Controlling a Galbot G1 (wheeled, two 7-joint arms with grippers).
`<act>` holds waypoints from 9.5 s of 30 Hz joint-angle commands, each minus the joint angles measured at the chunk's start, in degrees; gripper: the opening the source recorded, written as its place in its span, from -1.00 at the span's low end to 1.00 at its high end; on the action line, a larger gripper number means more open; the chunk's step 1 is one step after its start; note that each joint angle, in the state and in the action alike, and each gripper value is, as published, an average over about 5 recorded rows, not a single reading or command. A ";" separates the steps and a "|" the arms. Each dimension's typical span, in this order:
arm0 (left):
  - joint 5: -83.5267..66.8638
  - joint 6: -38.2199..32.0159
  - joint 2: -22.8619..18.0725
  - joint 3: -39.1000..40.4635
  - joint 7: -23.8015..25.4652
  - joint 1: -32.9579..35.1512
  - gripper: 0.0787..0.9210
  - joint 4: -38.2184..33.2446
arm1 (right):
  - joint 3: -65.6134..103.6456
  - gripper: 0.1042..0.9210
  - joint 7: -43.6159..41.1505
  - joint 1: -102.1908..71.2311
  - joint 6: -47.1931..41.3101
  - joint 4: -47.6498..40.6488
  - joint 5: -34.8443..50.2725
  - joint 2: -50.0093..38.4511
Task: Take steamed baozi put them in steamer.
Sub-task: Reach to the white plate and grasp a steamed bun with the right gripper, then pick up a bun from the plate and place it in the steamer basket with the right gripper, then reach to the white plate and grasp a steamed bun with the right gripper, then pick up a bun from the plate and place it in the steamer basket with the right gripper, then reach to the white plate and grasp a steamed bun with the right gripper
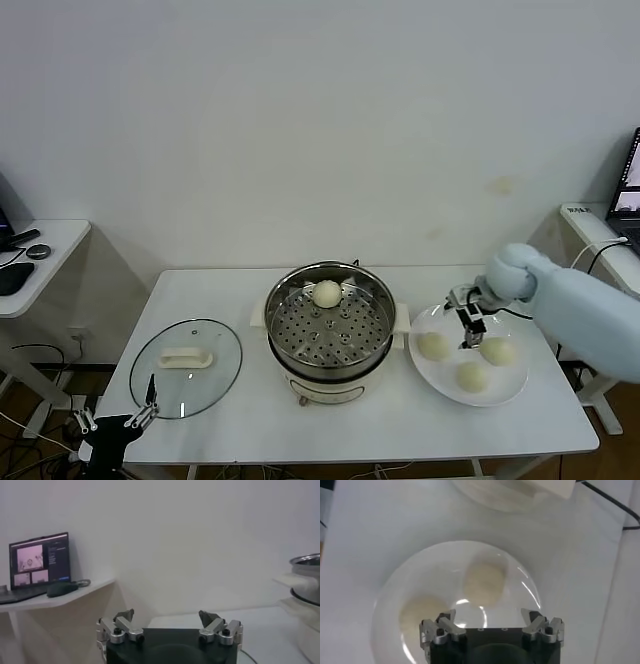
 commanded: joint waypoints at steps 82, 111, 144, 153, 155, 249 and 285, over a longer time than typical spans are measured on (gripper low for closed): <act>-0.27 0.36 0.19 0.44 0.09 -2.18 0.77 -3.18 | -29.38 -0.20 13.51 30.89 -32.01 0.08 45.41 35.68; -0.77 0.18 0.87 0.07 0.41 -2.78 0.77 -2.21 | -27.33 0.25 11.24 26.86 -30.78 -2.68 38.91 33.76; -0.51 0.44 2.53 2.26 1.13 -4.06 0.77 -0.32 | -2.24 0.76 -3.78 1.13 -2.06 24.52 9.60 -27.77; -0.25 0.55 2.33 1.15 1.18 -2.97 0.77 -1.09 | 7.06 0.76 0.65 -11.65 -0.51 19.11 2.76 -22.62; -0.28 0.58 2.21 0.83 1.18 -2.90 0.77 -1.22 | 7.55 0.76 1.36 -12.36 -0.84 17.55 1.91 -20.88; -1.77 0.34 1.76 -1.54 1.51 -2.83 0.77 -1.23 | -30.25 -0.08 -2.00 29.03 37.85 7.64 5.59 28.30; -0.96 0.68 2.87 1.75 1.80 -4.94 0.77 -0.38 | -10.75 0.76 -10.77 21.59 -0.47 14.53 10.56 -18.42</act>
